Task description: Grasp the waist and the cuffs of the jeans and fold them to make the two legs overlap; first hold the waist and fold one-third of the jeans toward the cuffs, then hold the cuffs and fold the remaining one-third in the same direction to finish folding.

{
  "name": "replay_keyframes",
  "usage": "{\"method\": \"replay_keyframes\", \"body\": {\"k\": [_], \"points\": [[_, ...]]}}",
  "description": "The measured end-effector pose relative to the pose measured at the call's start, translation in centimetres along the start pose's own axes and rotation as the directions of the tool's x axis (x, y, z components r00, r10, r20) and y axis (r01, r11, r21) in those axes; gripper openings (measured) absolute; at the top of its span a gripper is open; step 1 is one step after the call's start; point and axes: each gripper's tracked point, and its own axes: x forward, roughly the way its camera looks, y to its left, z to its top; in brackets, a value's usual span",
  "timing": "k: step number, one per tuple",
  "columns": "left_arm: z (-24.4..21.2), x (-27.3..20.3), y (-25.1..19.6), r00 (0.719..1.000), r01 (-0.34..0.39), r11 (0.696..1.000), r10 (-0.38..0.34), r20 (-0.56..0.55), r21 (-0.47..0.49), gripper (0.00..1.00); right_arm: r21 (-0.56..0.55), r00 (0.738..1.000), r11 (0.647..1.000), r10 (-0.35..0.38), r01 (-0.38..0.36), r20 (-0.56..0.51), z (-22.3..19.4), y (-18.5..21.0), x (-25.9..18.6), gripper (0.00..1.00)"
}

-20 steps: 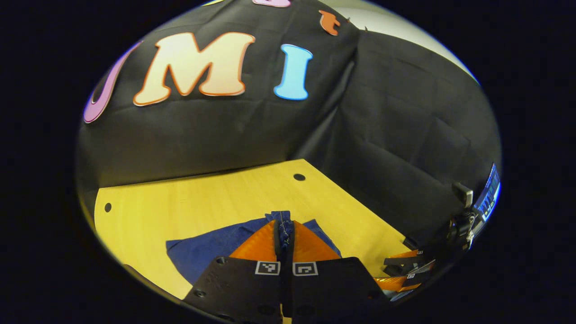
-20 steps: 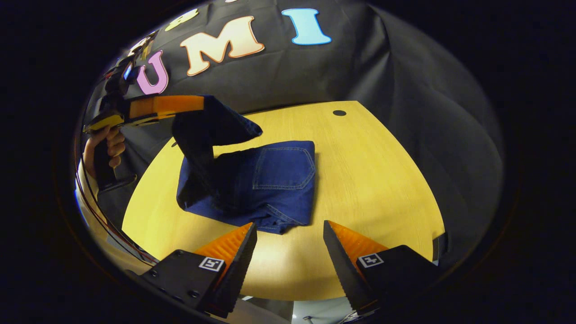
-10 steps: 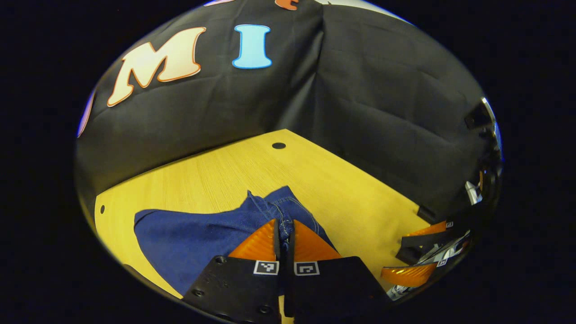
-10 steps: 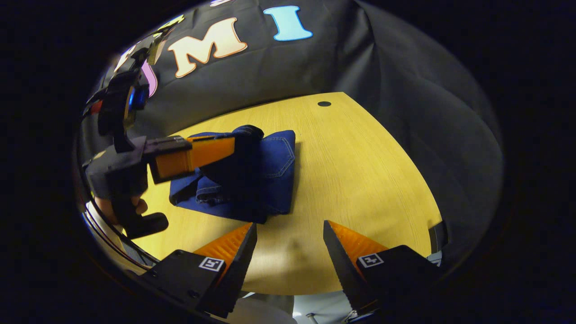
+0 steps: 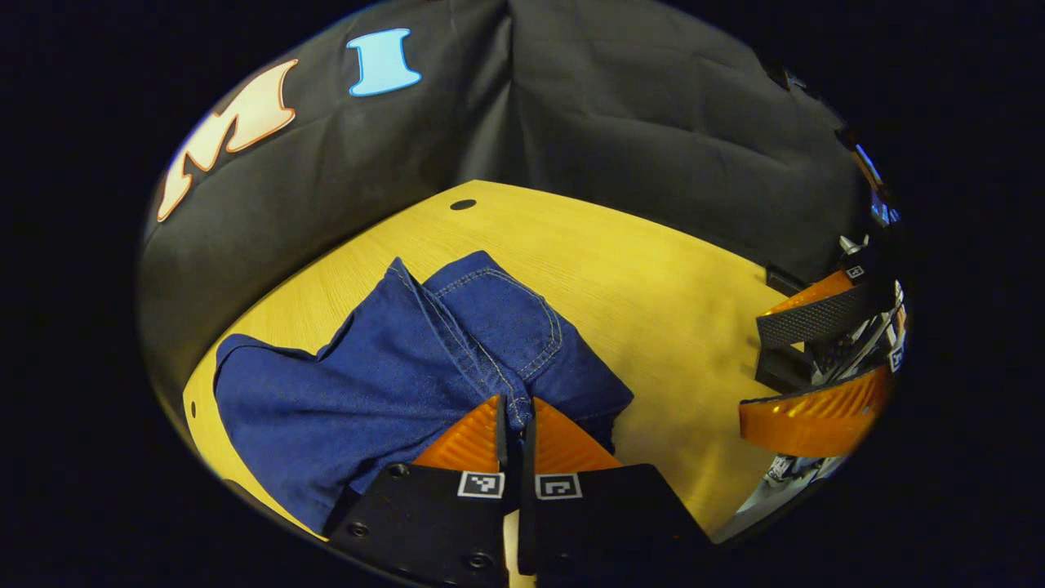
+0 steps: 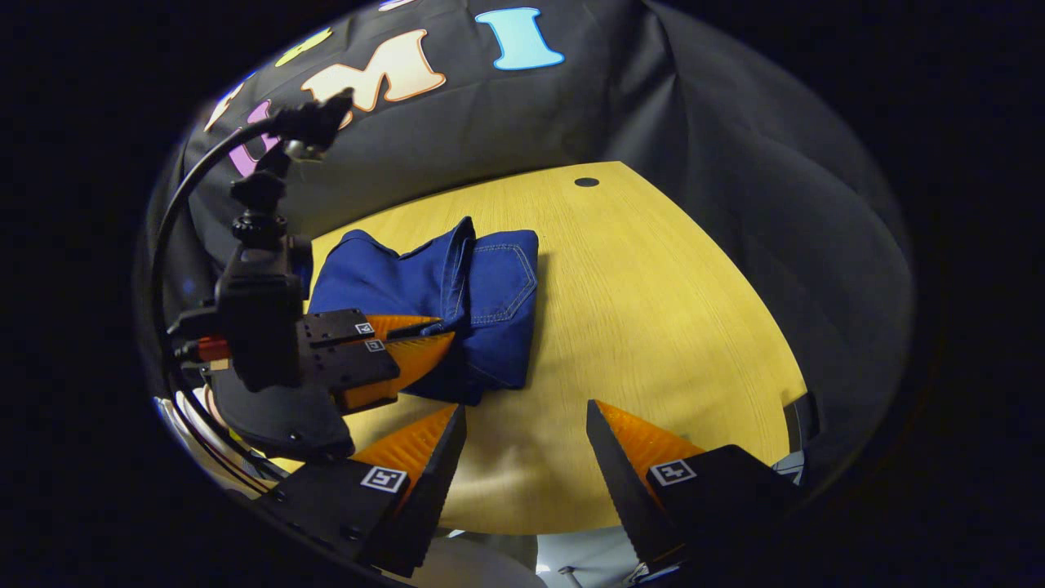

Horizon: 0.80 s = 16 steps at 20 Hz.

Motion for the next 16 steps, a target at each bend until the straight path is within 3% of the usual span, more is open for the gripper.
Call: {"method": "replay_keyframes", "body": {"k": [2,3,5,7,12,16], "points": [[0.2,-0.8,-1.4,0.999,0.051,0.998,-0.051,0.006,-0.026,0.1,0.002,1.0,1.0,-0.006,0.006,0.003,-0.1,0.0,-0.3,0.92],[0.3,-0.6,-2.1,0.998,0.068,0.997,-0.067,0.015,-0.025,0.31,0.004,1.0,1.0,-0.007,0.007,0.006,0.0,0.0,-0.3,0.87],[0.6,-1.3,-2.2,0.998,0.057,0.998,-0.057,0.027,-0.009,0.72,0.009,1.0,1.0,-0.016,0.016,0.016,0.2,0.2,-0.6,0.92],[1.4,-3.2,-1.4,0.998,0.033,0.999,-0.031,0.059,-0.022,0.86,0.02,1.0,1.0,-0.017,0.016,0.026,0.4,0.5,-0.4,0.92],[2.3,-9.3,3.5,0.983,-0.093,0.988,0.11,0.145,-0.12,0.91,0.028,0.998,1.0,-0.01,0.008,0.059,0.8,1.9,-1.2,0.91],[0.0,-14.2,9.8,0.959,-0.216,0.947,0.252,0.133,-0.236,0.91,0.014,0.997,1.0,0.012,-0.013,0.082,1.2,4.0,-1.4,0.92]]}}
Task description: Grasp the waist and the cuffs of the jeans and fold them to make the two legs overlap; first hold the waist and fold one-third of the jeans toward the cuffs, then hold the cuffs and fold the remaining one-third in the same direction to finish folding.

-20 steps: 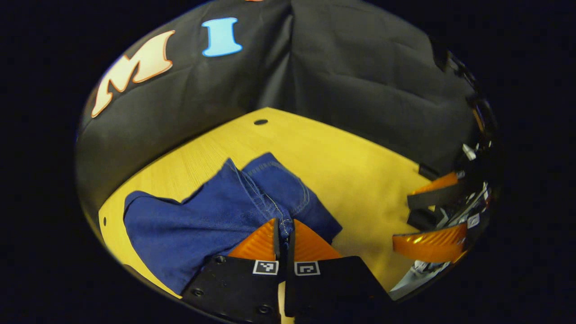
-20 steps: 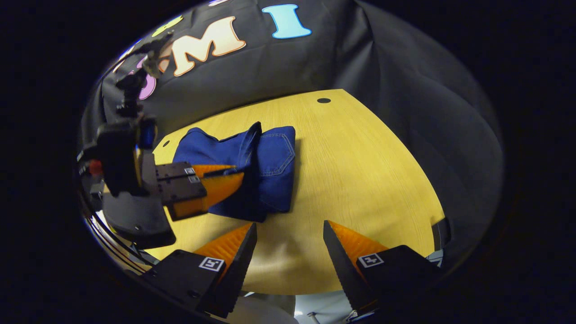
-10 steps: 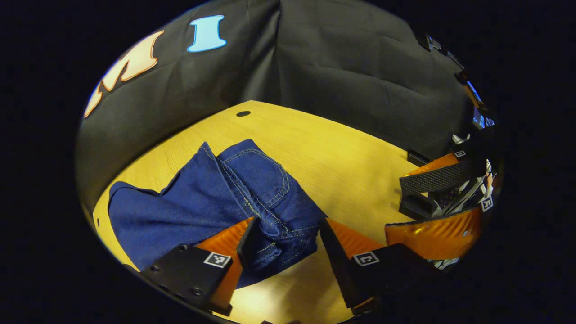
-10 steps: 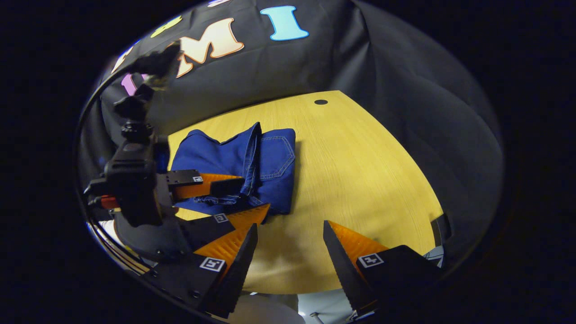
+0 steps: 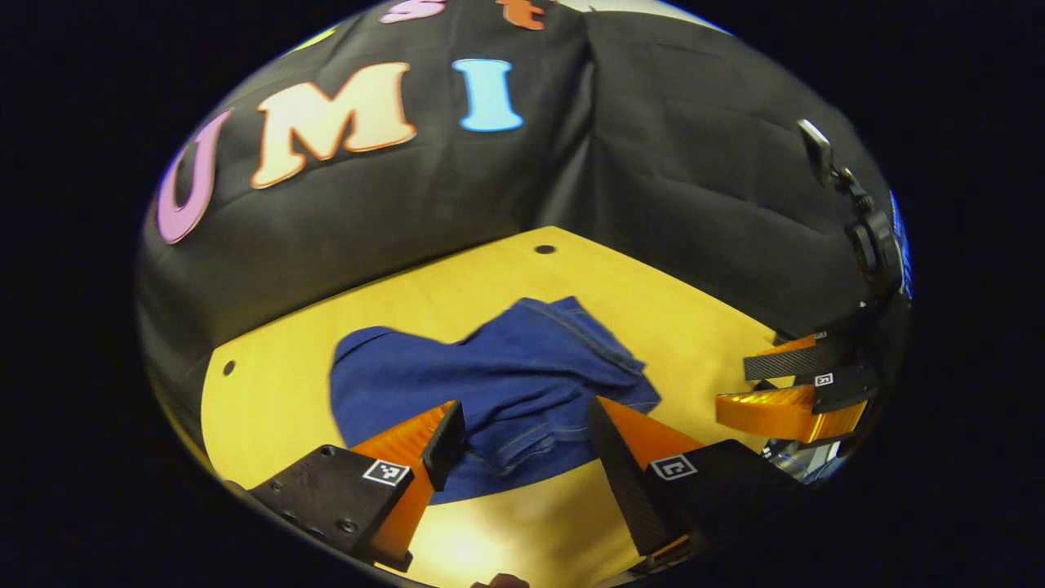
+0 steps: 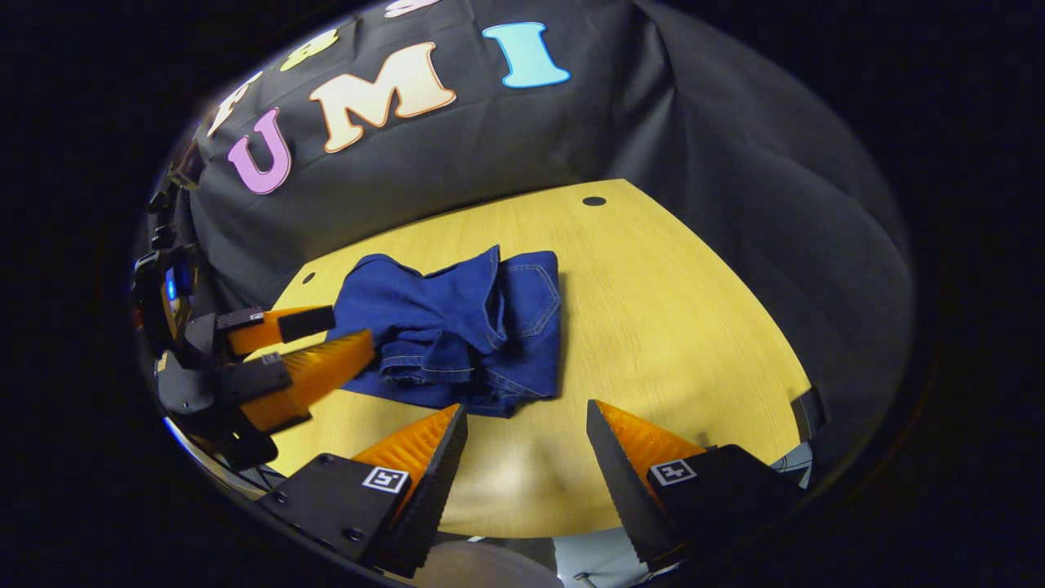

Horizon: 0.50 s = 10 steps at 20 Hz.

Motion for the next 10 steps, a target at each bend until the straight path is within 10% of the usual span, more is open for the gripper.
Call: {"method": "replay_keyframes", "body": {"k": [10], "points": [[-7.4,-6.7,11.7,0.971,-0.229,0.965,0.218,-0.094,-0.131,0.91,-0.063,0.999,0.998,0.028,-0.027,0.023,0.2,3.9,-0.5,0.92]]}}
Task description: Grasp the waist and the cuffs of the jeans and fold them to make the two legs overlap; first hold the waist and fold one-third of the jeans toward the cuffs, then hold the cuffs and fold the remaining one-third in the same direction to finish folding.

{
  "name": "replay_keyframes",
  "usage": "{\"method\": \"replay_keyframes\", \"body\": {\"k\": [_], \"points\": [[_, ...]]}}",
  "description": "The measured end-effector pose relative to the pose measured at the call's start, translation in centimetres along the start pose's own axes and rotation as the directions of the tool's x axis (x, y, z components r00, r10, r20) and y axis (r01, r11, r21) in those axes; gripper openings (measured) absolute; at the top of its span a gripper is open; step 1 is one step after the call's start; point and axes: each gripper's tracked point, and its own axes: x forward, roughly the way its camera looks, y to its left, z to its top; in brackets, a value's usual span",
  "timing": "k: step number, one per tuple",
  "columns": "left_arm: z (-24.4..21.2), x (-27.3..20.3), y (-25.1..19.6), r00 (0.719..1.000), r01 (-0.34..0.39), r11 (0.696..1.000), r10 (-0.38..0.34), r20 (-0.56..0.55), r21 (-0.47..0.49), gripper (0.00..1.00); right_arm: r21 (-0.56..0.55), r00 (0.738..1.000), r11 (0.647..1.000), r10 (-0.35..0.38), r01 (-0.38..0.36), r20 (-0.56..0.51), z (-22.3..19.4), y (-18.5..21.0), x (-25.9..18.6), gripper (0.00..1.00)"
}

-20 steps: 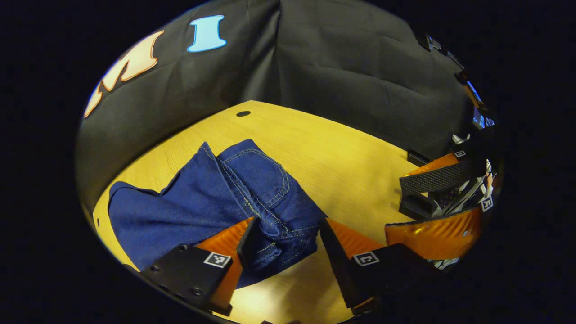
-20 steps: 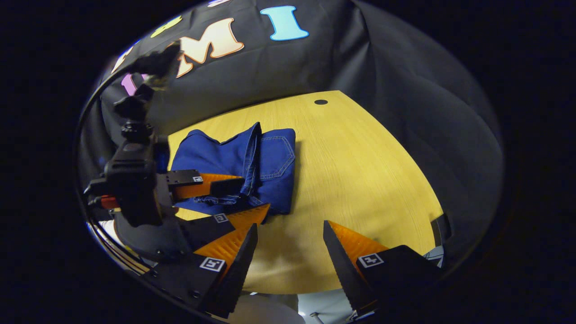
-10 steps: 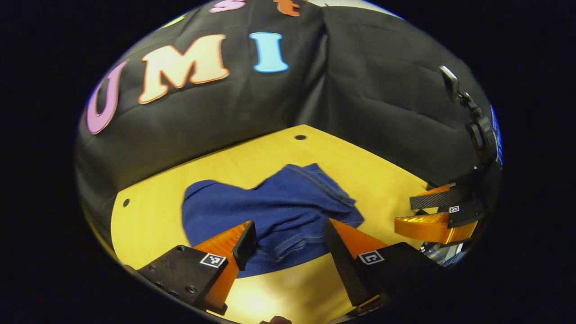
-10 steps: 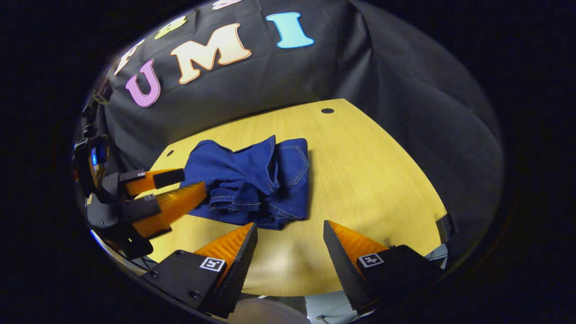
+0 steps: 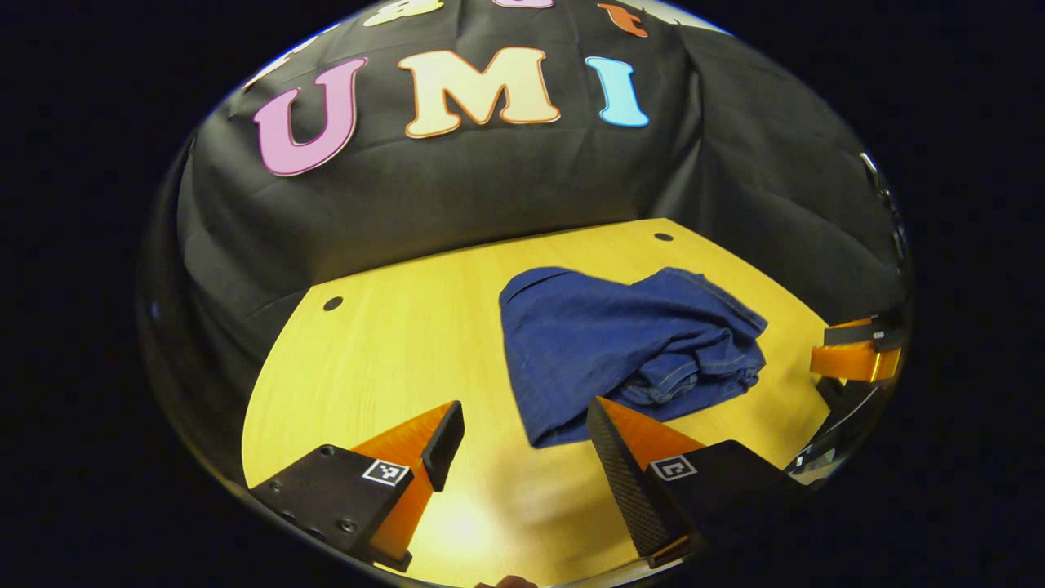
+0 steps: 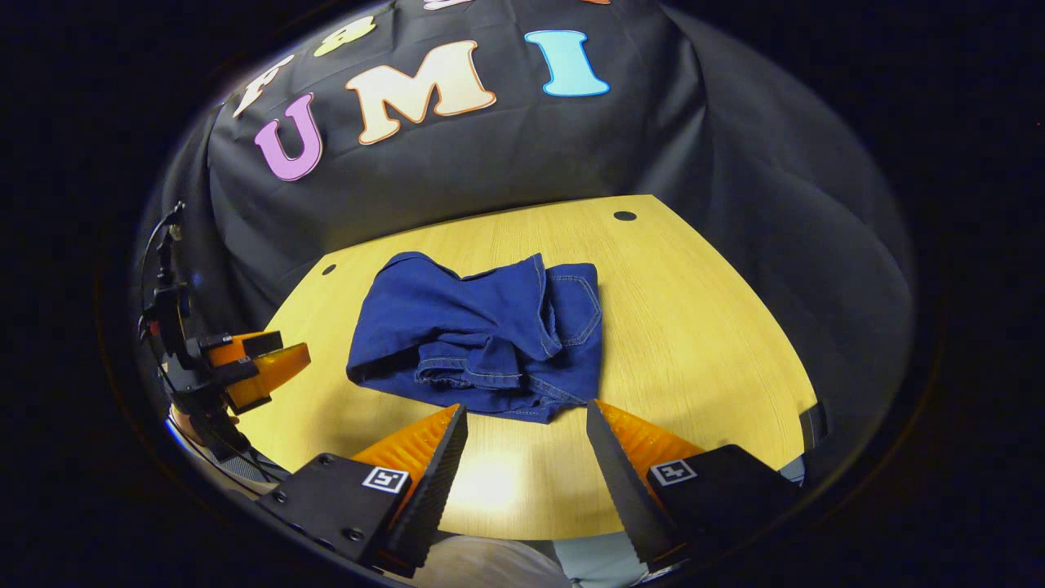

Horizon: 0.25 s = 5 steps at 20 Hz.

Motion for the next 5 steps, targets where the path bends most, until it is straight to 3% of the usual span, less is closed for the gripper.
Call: {"method": "replay_keyframes", "body": {"k": [3,5], "points": [[-1.43,-0.28,-0.34,0.999,0.02,0.997,-0.022,-0.031,-0.072,0.92,-0.003,1.0,1.0,-0.003,0.003,0.002,0.07,0.86,-0.17,0.92],[-1.45,-0.18,-0.42,0.999,0.025,0.997,-0.027,-0.032,-0.078,0.92,-0.01,1.0,1.0,-0.009,0.009,0.004,-0.02,1.1,-0.48,0.86]]}}
